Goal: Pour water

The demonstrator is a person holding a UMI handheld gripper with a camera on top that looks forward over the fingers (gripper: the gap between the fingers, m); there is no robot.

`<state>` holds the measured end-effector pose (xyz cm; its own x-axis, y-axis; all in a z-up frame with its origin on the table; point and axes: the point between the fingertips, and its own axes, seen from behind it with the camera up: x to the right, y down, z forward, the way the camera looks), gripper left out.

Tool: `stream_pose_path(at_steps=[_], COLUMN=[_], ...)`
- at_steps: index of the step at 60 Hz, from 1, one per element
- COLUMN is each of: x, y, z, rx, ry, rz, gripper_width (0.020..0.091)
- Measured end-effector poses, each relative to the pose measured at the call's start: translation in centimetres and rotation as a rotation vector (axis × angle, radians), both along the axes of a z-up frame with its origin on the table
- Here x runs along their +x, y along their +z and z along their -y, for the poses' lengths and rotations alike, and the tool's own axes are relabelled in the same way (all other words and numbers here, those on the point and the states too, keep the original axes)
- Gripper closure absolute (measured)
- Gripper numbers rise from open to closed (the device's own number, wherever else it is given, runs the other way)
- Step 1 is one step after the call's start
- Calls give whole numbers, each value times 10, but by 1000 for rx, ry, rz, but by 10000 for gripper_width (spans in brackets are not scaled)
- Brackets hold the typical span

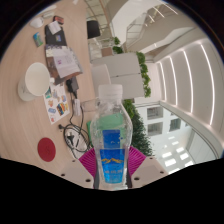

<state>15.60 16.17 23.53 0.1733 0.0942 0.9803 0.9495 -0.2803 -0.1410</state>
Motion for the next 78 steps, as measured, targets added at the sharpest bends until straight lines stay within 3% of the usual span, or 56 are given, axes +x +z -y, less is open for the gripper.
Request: stream_pose_path(at_steps=[4, 17, 25, 34, 40, 47, 51, 52, 53, 58, 64, 69, 74, 78], x=[-27, -75, -78, -75, -75, -81, -96, -97, -95, -83, -70, -34, -11, -13], y=[-27, -36, -34, -49, -47, -26, -13, -9, -5, -1, -38, -63, -125, -137], z=[-26, -45, -48, -48, -52, -63, -66, -66, -66, -63, -44, -54, -50, -51], rx=[-61, -192, -247, -299, -265, -155, -94, -81, -67, -6, 4, 7, -27, -55], ry=[6, 110, 62, 65, 61, 60, 134, 149, 155, 164, 213, 166, 122, 107], rz=[218, 842, 932, 870, 700, 215, -183, -288, -390, -846, -1267, -1324, -1360, -1404], gripper_width=[739, 736, 735, 735, 737, 732, 709, 738, 696, 656, 628, 629, 628, 628])
